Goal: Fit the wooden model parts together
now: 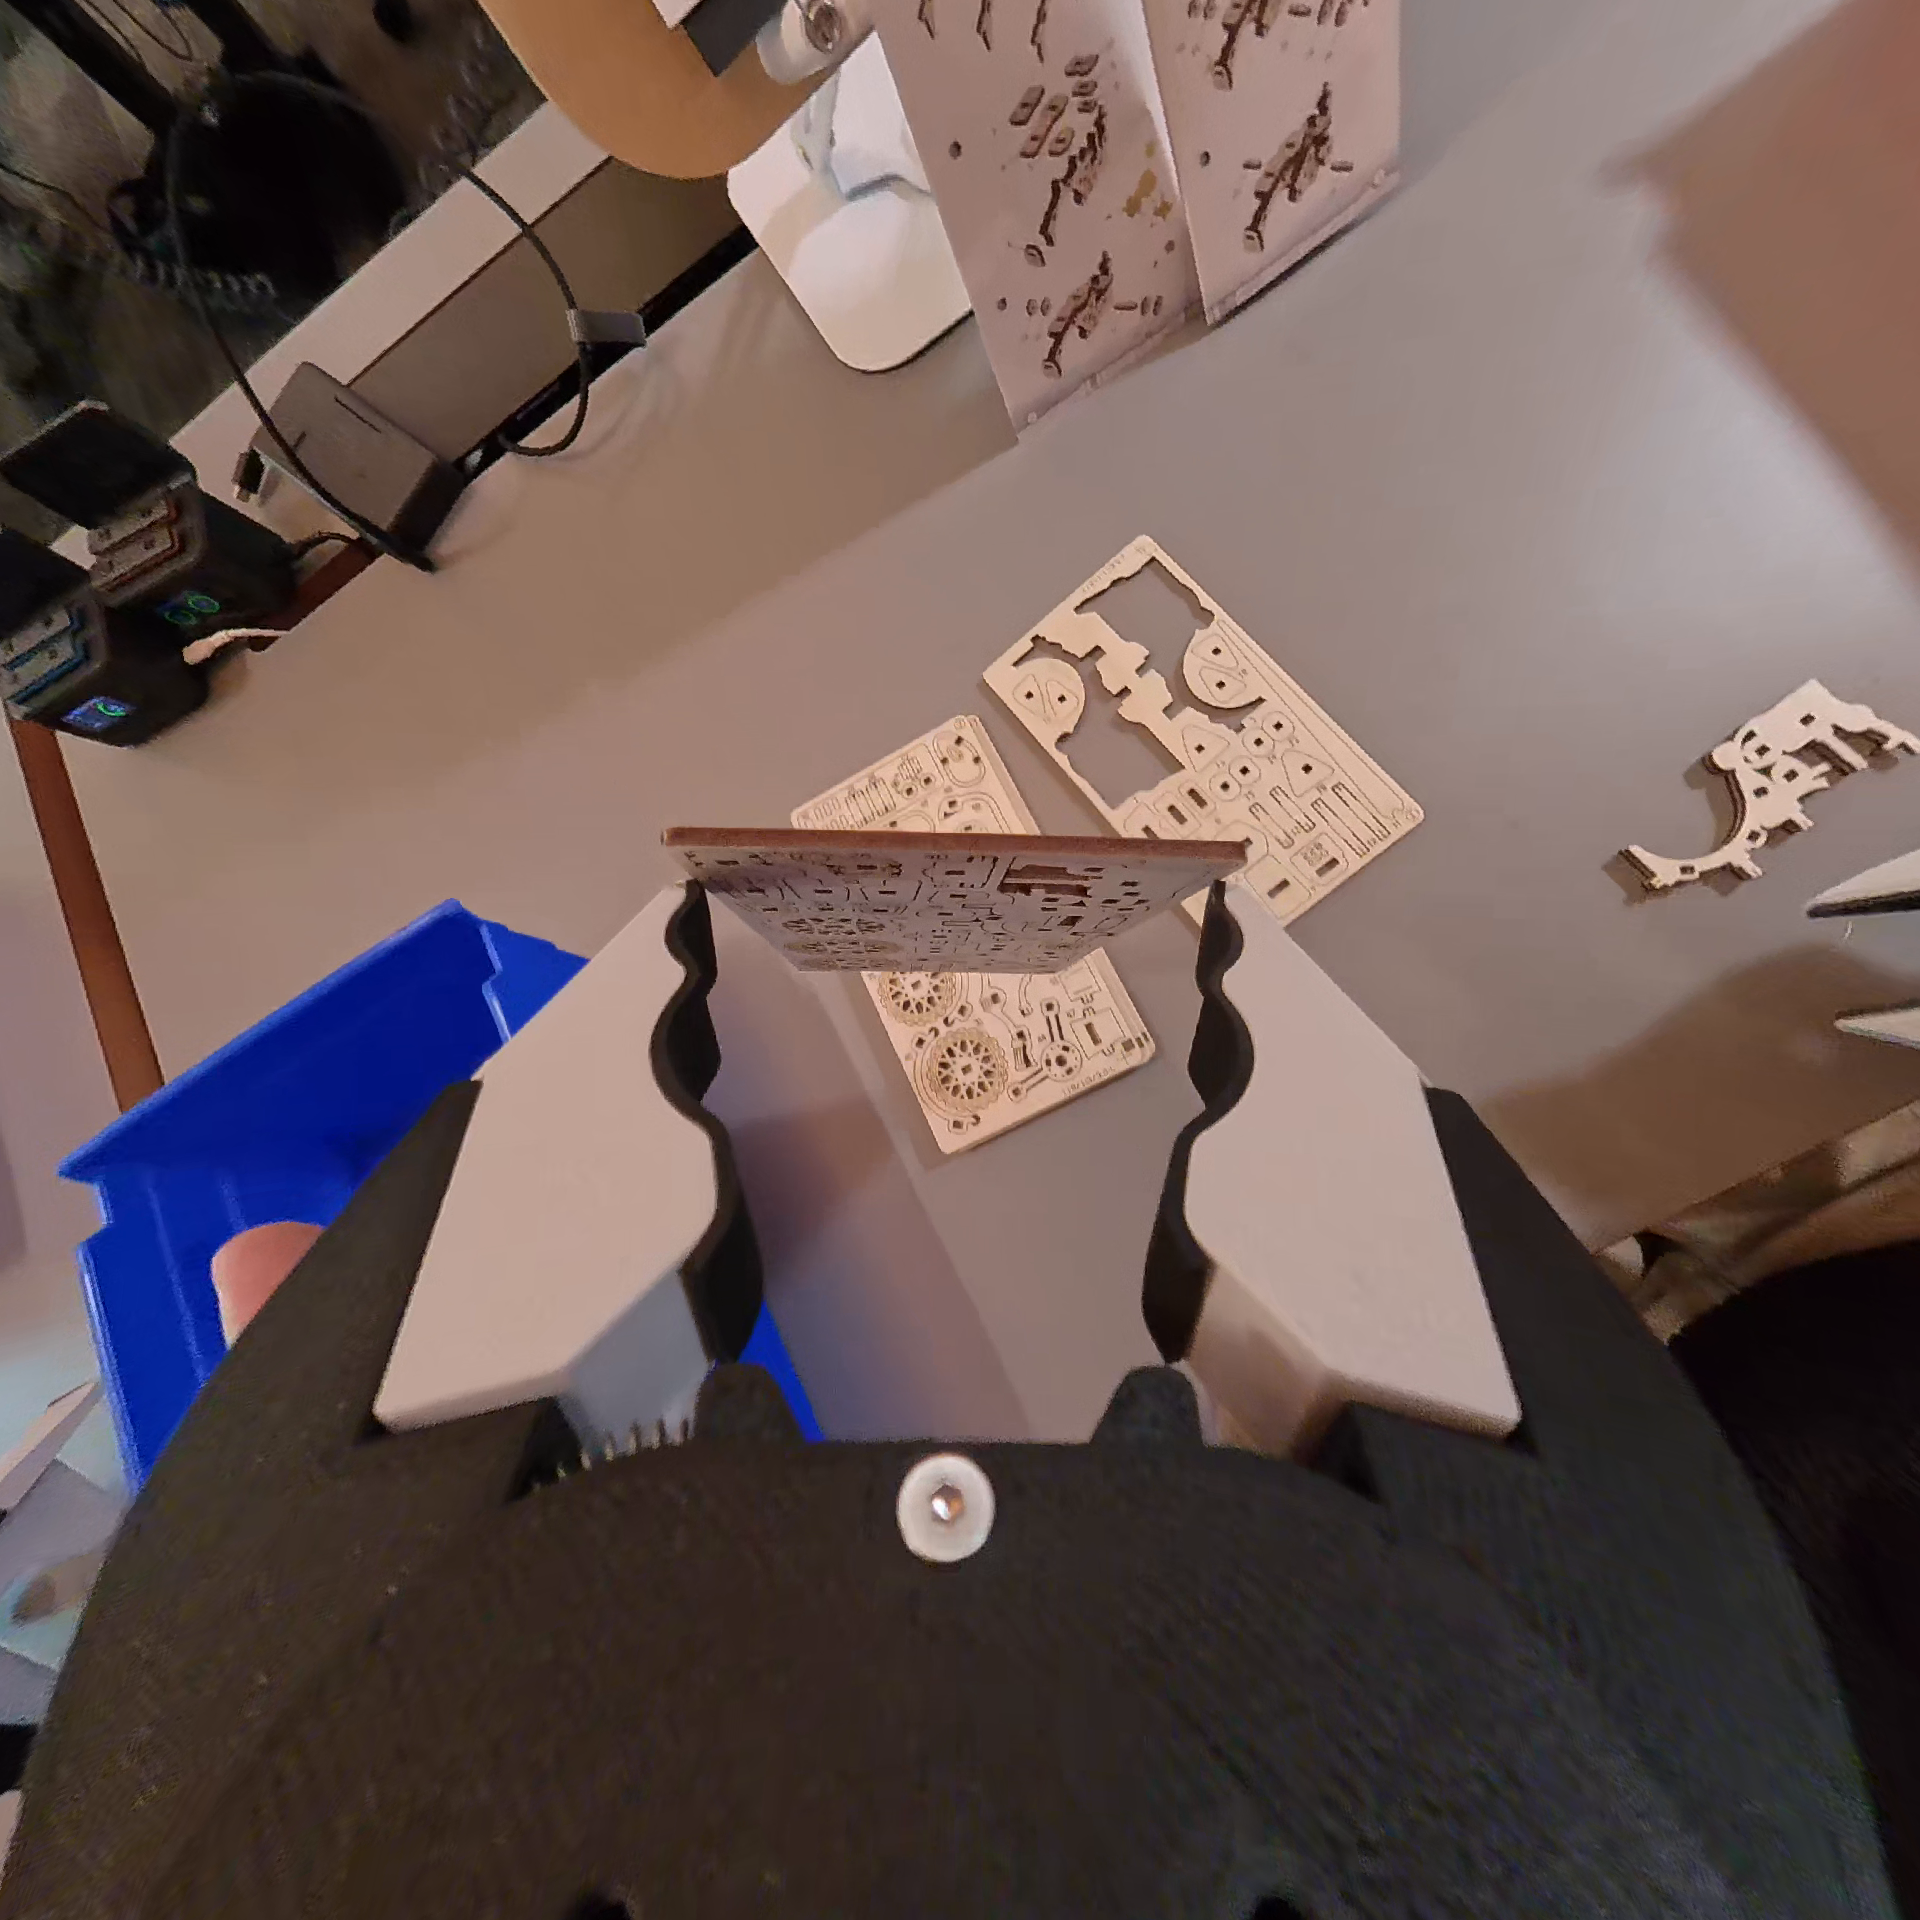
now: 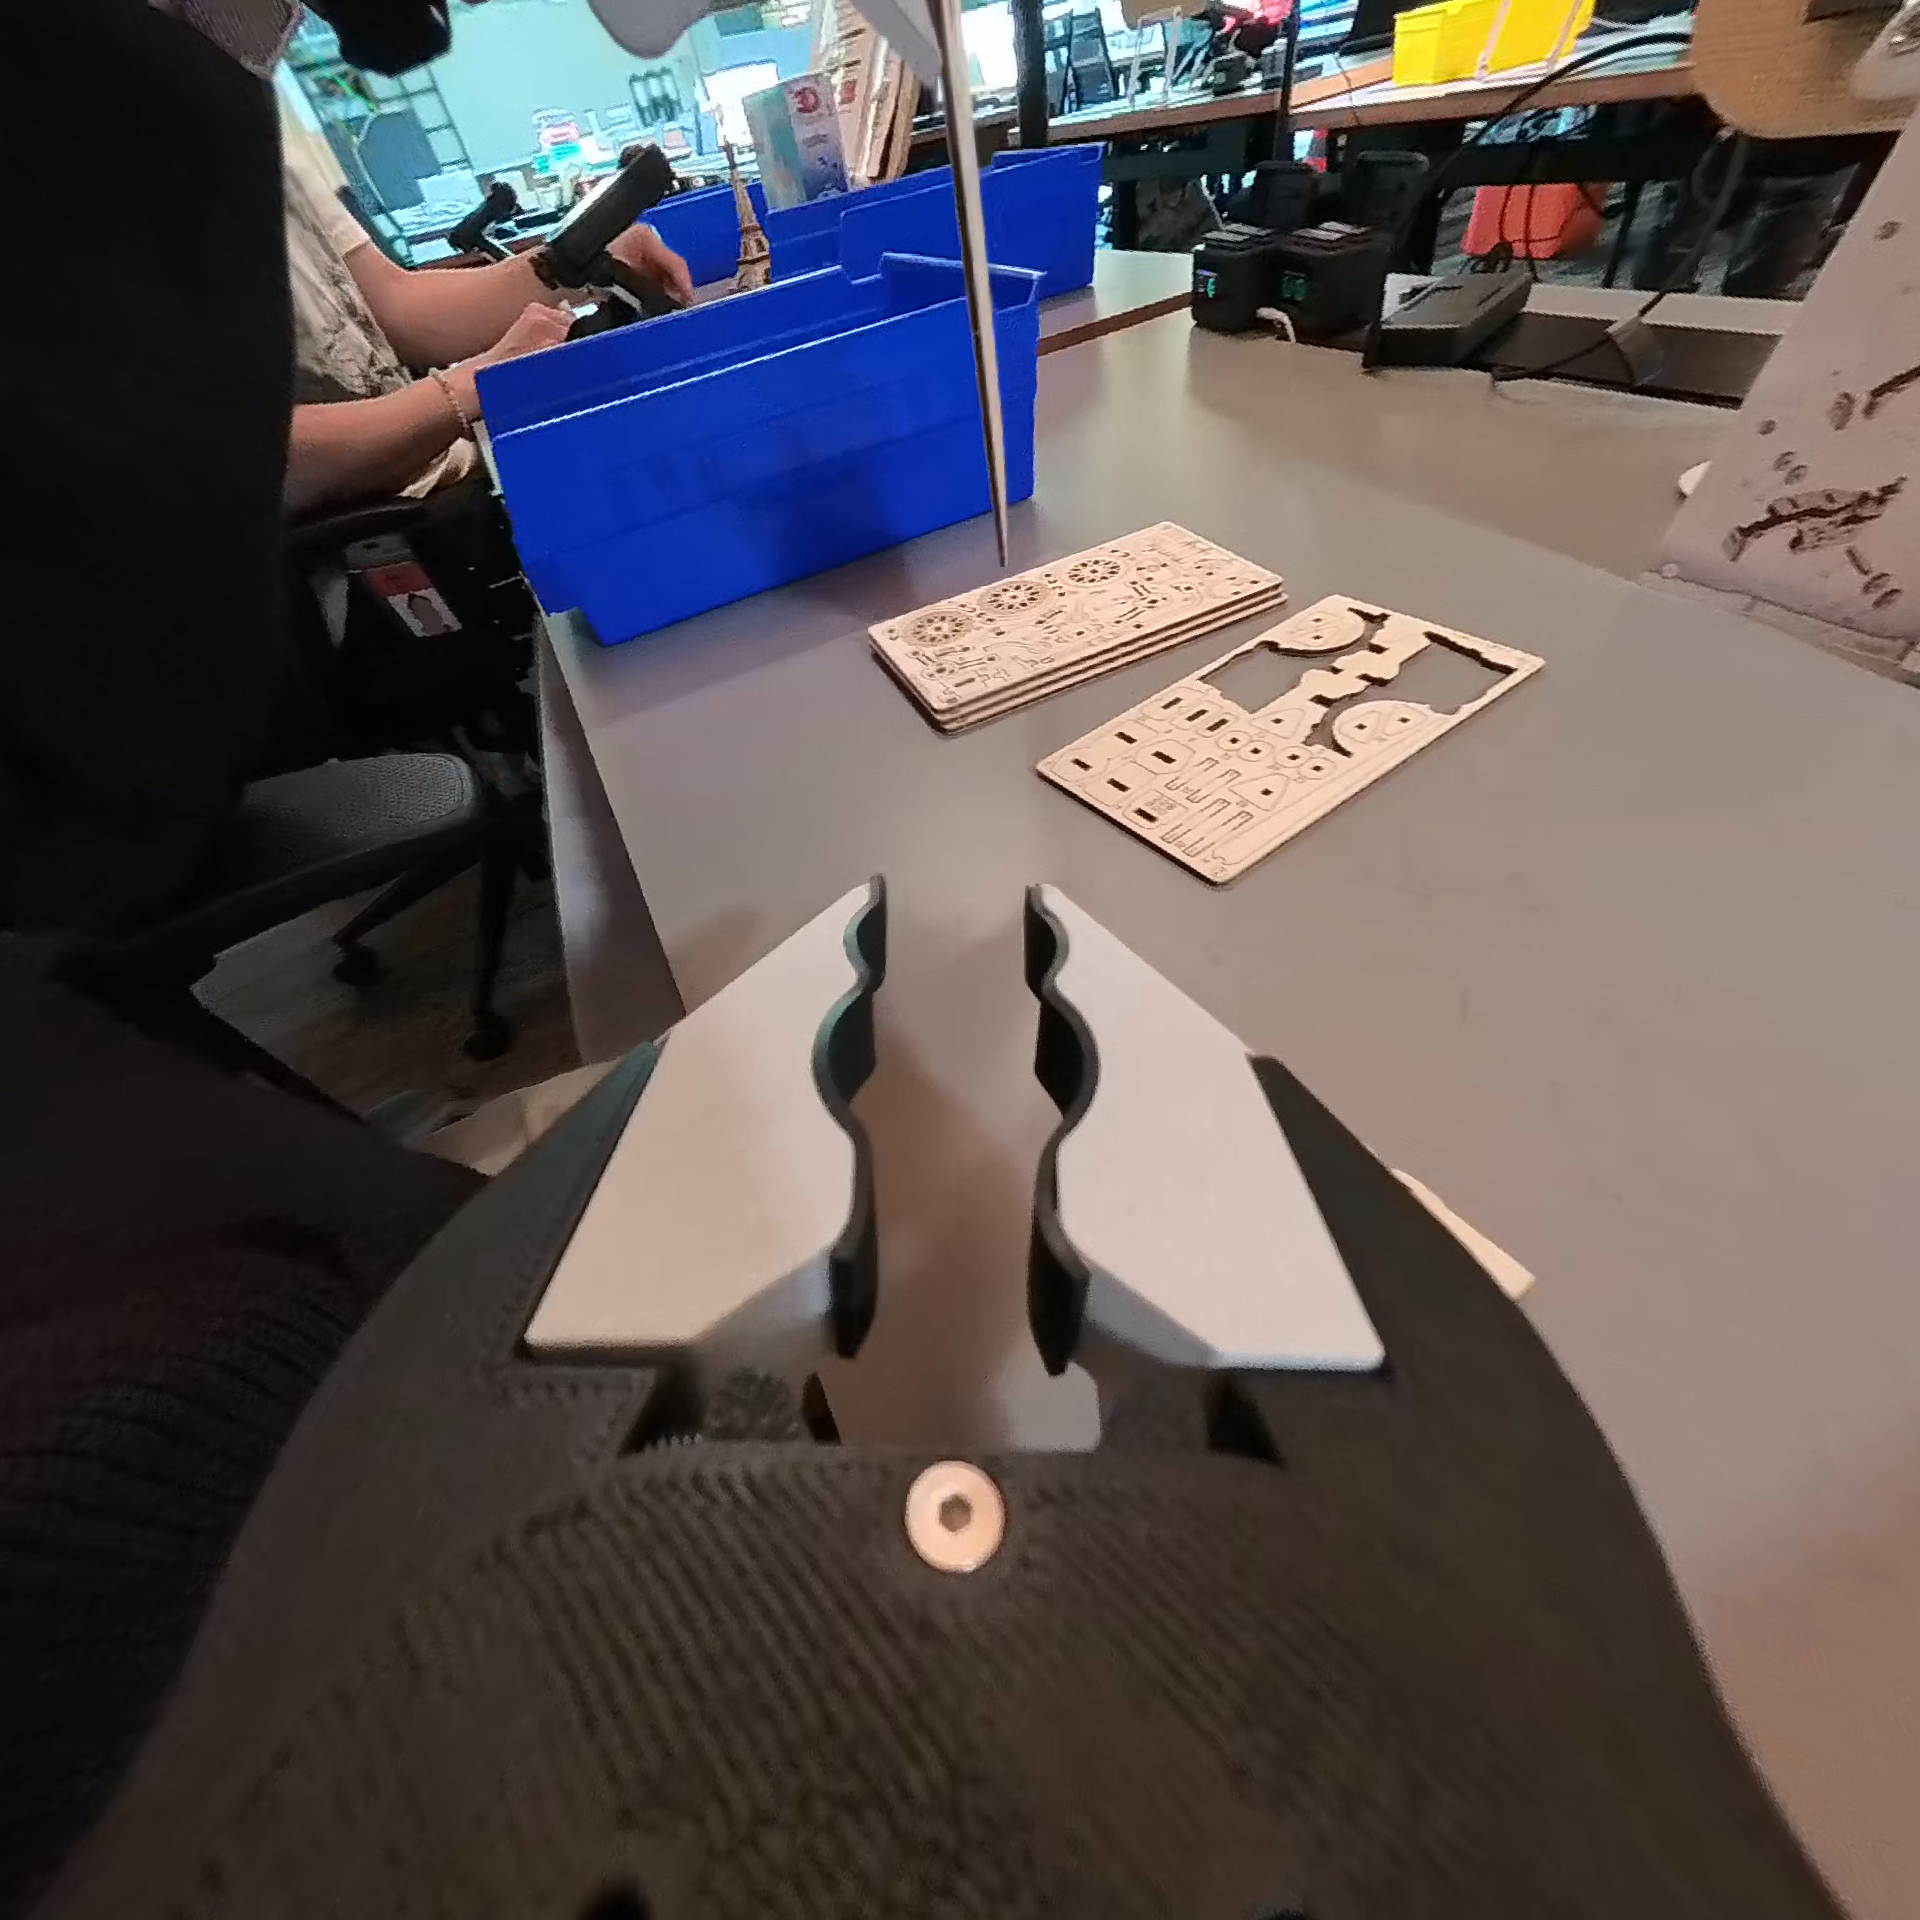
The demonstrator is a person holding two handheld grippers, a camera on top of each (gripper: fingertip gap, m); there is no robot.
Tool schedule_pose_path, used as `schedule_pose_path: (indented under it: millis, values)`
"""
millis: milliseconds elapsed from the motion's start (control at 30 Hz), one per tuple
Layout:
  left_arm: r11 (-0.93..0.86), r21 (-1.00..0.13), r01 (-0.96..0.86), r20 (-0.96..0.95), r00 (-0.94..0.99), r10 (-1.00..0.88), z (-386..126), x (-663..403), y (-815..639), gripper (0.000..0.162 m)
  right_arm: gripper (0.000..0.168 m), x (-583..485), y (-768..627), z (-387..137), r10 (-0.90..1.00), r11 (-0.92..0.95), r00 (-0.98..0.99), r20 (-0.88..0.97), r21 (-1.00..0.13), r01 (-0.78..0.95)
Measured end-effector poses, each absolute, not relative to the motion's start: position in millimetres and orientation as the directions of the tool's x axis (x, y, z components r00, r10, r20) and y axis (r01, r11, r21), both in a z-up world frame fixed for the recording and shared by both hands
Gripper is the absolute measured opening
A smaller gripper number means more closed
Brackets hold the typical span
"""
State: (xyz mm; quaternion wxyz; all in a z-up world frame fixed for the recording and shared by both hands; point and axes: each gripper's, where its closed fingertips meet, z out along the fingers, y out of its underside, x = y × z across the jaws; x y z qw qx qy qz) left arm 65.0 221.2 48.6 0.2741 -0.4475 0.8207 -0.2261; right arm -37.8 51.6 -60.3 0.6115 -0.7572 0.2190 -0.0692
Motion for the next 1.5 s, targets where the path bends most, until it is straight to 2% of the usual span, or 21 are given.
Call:
schedule_pose_path:
  millis: [233, 467, 533, 567, 667, 767, 933, 1033, 1167, 1367, 1500]
  values:
    - [0.499, -0.595, -0.630, -0.247, -0.448, -0.859, 47.1, 53.0, 228.4, 0.093, 0.026, -39.9, 57.8, -60.1, -0.390, -0.152, 0.902, -0.186, -0.953, -0.262]
    - [0.531, -0.510, -0.677, -0.226, -0.491, -0.842, 16.1, 60.1, 230.4, 0.093, 0.026, -40.1, 55.5, -61.4, -0.400, -0.159, 0.900, -0.175, -0.953, -0.256]
    - [0.519, -0.522, -0.677, -0.226, -0.477, -0.849, 13.5, 69.2, 232.4, 0.042, 0.026, -40.2, 53.9, -62.0, -0.408, -0.165, 0.898, -0.162, -0.955, -0.248]
    - [0.504, -0.540, -0.674, -0.196, -0.481, -0.854, 13.6, 72.5, 229.0, 0.040, 0.026, -40.2, 52.8, -62.3, -0.412, -0.168, 0.897, -0.157, -0.955, -0.244]
    - [0.468, -0.572, -0.674, -0.147, -0.477, -0.866, 13.8, 83.7, 225.8, 0.043, 0.026, -40.1, 48.4, -63.6, -0.428, -0.173, 0.892, -0.147, -0.955, -0.241]
    - [0.464, -0.552, -0.693, -0.136, -0.474, -0.870, 3.5, 95.0, 227.6, 0.047, 0.025, -39.4, 41.0, -63.4, -0.452, -0.167, 0.880, -0.144, -0.956, -0.242]
    - [0.529, -0.470, -0.706, -0.181, -0.510, -0.841, -27.3, 116.8, 226.5, 0.062, 0.025, -37.4, 27.4, -62.3, -0.497, -0.149, 0.856, -0.146, -0.957, -0.250]
    - [0.668, -0.403, -0.626, -0.222, -0.641, -0.734, -52.6, 121.2, 212.1, 0.076, 0.025, -37.0, 22.7, -62.6, -0.513, -0.147, 0.846, -0.145, -0.956, -0.253]
    - [0.779, -0.269, -0.567, -0.104, -0.787, -0.609, -99.6, 98.6, 190.2, 0.099, 0.025, -37.2, 20.2, -63.1, -0.523, -0.148, 0.841, -0.140, -0.956, -0.252]
    - [0.765, -0.401, -0.504, -0.012, -0.832, -0.554, -117.5, 110.3, 156.0, 0.110, 0.025, -37.2, 19.7, -62.9, -0.522, -0.146, 0.841, -0.143, -0.956, -0.254]
    - [0.788, -0.395, -0.473, -0.013, -0.854, -0.519, -135.5, 109.9, 146.7, 0.111, 0.025, -37.3, 20.2, -63.4, -0.520, -0.148, 0.842, -0.144, -0.956, -0.255]
